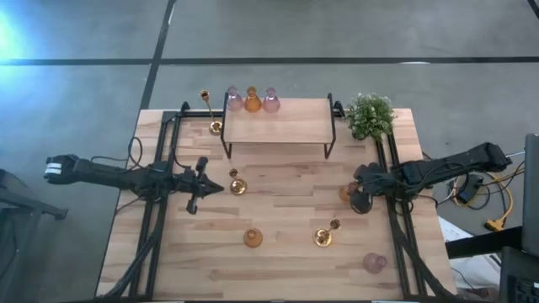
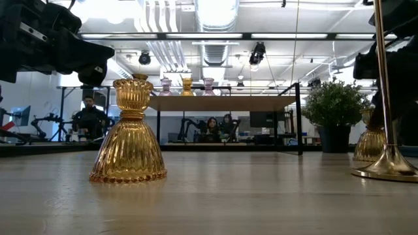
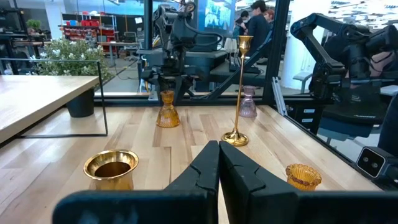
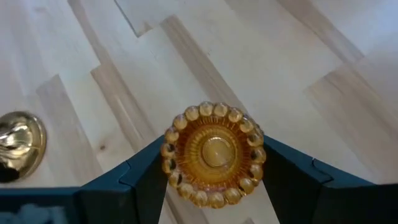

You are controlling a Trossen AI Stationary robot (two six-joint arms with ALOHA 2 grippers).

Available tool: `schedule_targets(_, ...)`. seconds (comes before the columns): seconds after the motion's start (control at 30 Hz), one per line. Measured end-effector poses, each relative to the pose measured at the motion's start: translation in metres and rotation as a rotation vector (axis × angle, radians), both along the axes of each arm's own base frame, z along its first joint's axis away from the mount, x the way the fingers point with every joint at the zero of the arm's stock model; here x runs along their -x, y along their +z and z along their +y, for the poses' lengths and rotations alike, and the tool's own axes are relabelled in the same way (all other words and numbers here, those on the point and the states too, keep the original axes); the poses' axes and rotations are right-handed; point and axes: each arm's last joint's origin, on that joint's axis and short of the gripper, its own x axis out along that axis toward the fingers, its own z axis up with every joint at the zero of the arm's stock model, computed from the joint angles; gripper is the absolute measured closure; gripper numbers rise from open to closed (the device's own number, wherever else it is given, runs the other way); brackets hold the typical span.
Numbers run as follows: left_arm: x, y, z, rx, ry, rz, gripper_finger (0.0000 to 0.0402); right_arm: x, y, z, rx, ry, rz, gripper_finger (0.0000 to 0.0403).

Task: Pick & Place candle stick holders
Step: Put the top yellow glass candle holder on the shelf aligned with the other glass candle holders

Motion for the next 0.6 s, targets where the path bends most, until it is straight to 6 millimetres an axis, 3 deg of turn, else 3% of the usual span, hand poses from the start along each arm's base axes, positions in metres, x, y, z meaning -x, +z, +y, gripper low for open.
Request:
schedule_targets(0.2,0.0000,0.0000,0.0000,0.000,0.000,0.000,0.0388,-0.0011,-0.0022,-0.0001,-0.012,-0.031,-0.022,0.0187)
schedule_targets(0.5,0.0000,0.0000,0.0000,0.000,0.000,0.000,0.0388,-0.0021,-0.0004,-0.0001,-0.008,-0.035,-0.035,0.0255)
schedule_targets(0.6,0.0000,0.0000,0.0000,0.000,0.000,0.000,0.0388,-0.0021,-0.0003,-0.0001,-0.008,-0.035,-0.035,0.0257)
